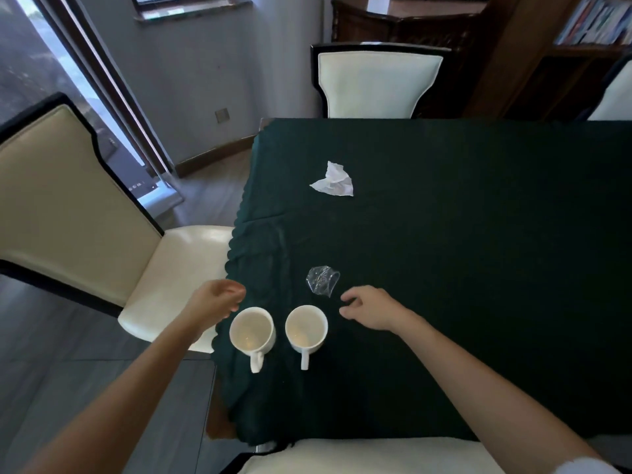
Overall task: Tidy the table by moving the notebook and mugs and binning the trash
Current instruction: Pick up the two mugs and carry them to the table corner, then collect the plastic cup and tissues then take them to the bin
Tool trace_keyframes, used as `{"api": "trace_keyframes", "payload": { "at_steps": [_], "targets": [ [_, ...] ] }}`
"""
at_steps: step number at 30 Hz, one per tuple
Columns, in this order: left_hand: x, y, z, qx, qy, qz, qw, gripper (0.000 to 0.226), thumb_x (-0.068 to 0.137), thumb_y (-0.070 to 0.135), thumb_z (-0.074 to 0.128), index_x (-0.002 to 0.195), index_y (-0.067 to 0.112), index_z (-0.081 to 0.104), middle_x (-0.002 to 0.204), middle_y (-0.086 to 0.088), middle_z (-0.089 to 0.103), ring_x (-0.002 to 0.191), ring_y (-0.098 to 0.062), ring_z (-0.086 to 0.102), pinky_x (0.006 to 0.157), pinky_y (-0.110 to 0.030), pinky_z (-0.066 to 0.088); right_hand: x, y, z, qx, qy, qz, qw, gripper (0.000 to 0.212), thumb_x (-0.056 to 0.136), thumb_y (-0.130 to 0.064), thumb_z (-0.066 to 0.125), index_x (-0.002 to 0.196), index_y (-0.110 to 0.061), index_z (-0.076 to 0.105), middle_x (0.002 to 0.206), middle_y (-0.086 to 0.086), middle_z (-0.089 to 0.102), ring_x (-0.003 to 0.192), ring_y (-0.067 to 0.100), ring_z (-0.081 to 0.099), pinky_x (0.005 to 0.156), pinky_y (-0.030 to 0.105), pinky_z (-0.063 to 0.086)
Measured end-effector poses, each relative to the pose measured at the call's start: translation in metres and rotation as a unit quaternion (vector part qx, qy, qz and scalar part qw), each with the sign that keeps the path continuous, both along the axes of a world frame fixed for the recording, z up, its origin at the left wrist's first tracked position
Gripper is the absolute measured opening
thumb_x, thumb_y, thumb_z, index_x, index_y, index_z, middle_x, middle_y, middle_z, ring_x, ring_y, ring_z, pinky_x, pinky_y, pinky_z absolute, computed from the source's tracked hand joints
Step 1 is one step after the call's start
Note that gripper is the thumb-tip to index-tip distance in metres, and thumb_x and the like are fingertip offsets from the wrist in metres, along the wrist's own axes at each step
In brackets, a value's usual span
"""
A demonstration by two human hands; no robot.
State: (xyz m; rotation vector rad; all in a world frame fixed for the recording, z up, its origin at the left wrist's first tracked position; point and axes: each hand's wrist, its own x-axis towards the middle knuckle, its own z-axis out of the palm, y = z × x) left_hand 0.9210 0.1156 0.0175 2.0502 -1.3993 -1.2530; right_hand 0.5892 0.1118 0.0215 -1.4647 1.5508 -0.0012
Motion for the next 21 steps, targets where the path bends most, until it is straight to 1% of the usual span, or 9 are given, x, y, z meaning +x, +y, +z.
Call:
{"api": "trace_keyframes", "payload": {
  "at_steps": [3, 5, 7, 9, 10, 13, 16, 18, 21],
  "targets": [
    [-0.043, -0.024, 0.005, -0.024, -0.006, -0.022, 0.999, 0.022, 0.099, 0.018, 0.066, 0.119, 0.011, 0.070, 0.105, -0.009, 0.075, 0.084, -0.025, 0.072, 0.082, -0.039, 0.060, -0.010, -0.021, -0.006, -0.014, -0.020, -0.035, 0.999, 0.062, 0.096, -0.034, 0.066, 0.152, -0.023, 0.042, 0.131, 0.002, 0.067, 0.117, 0.017, 0.062, 0.097, 0.030, 0.047],
    [-0.072, -0.035, 0.003, -0.022, -0.013, -0.034, 0.999, 0.029, 0.098, 0.020, 0.067, 0.125, 0.011, 0.069, 0.106, -0.009, 0.077, 0.093, -0.027, 0.074, 0.087, -0.039, 0.061, -0.013, -0.032, -0.014, -0.024, -0.015, -0.036, 0.999, 0.073, 0.094, -0.035, 0.068, 0.157, -0.026, 0.032, 0.144, 0.007, 0.056, 0.127, 0.022, 0.057, 0.101, 0.033, 0.046],
    [-0.097, -0.043, -0.003, -0.006, -0.026, -0.047, 0.999, 0.035, 0.097, 0.022, 0.068, 0.131, 0.012, 0.068, 0.117, -0.008, 0.077, 0.109, -0.028, 0.072, 0.100, -0.044, 0.057, -0.011, -0.043, -0.022, -0.034, -0.003, -0.020, 0.999, 0.084, 0.091, -0.037, 0.071, 0.160, -0.026, 0.024, 0.154, 0.011, 0.046, 0.138, 0.028, 0.048, 0.107, 0.038, 0.044],
    [-0.118, -0.048, -0.010, 0.011, -0.048, -0.079, 0.996, 0.044, 0.096, 0.025, 0.069, 0.138, 0.011, 0.064, 0.130, -0.007, 0.073, 0.121, -0.026, 0.068, 0.110, -0.040, 0.049, -0.007, -0.051, -0.032, -0.034, 0.008, -0.005, 0.999, 0.094, 0.089, -0.039, 0.074, 0.161, -0.026, 0.015, 0.157, 0.013, 0.038, 0.143, 0.030, 0.041, 0.112, 0.043, 0.040],
    [-0.127, -0.050, -0.013, 0.019, -0.061, -0.095, 0.993, 0.049, 0.096, 0.027, 0.069, 0.142, 0.011, 0.060, 0.136, -0.008, 0.070, 0.125, -0.025, 0.066, 0.111, -0.037, 0.047, -0.006, -0.054, -0.037, -0.031, 0.005, -0.002, 1.000, 0.098, 0.088, -0.040, 0.075, 0.162, -0.027, 0.012, 0.158, 0.014, 0.034, 0.144, 0.031, 0.038, 0.113, 0.043, 0.039],
    [-0.143, -0.055, -0.024, 0.045, -0.094, -0.123, 0.987, 0.062, 0.094, 0.032, 0.071, 0.149, 0.013, 0.052, 0.145, -0.008, 0.064, 0.128, -0.026, 0.064, 0.108, -0.036, 0.048, -0.001, -0.061, -0.055, -0.026, -0.013, -0.004, 1.000, 0.108, 0.085, -0.043, 0.077, 0.162, -0.029, 0.003, 0.162, 0.015, 0.024, 0.148, 0.033, 0.032, 0.118, 0.045, 0.033],
    [-0.151, -0.060, -0.032, 0.055, -0.106, -0.133, 0.984, 0.061, 0.092, 0.029, 0.073, 0.148, 0.016, 0.053, 0.138, -0.008, 0.067, 0.116, -0.025, 0.068, 0.099, -0.035, 0.053, 0.004, -0.066, -0.072, -0.026, -0.013, -0.007, 1.000, 0.115, 0.083, -0.042, 0.079, 0.162, -0.031, -0.004, 0.163, 0.013, 0.020, 0.148, 0.033, 0.029, 0.120, 0.048, 0.031],
    [-0.156, -0.062, -0.035, 0.056, -0.104, -0.140, 0.983, 0.059, 0.092, 0.024, 0.072, 0.147, 0.017, 0.054, 0.135, -0.007, 0.069, 0.111, -0.023, 0.069, 0.095, -0.031, 0.054, 0.006, -0.068, -0.081, -0.036, -0.011, -0.004, 0.999, 0.118, 0.082, -0.041, 0.081, 0.162, -0.031, -0.005, 0.162, 0.013, 0.021, 0.148, 0.033, 0.026, 0.120, 0.048, 0.029],
    [-0.161, -0.062, -0.041, 0.054, -0.111, -0.139, 0.982, 0.067, 0.091, 0.019, 0.073, 0.152, 0.017, 0.048, 0.140, -0.006, 0.066, 0.120, -0.024, 0.065, 0.095, -0.026, 0.049, 0.009, -0.071, -0.091, -0.060, -0.020, -0.002, 0.998, 0.120, 0.078, -0.046, 0.084, 0.162, -0.028, 0.000, 0.158, 0.010, 0.027, 0.145, 0.030, 0.028, 0.119, 0.045, 0.030]
  ]
}}
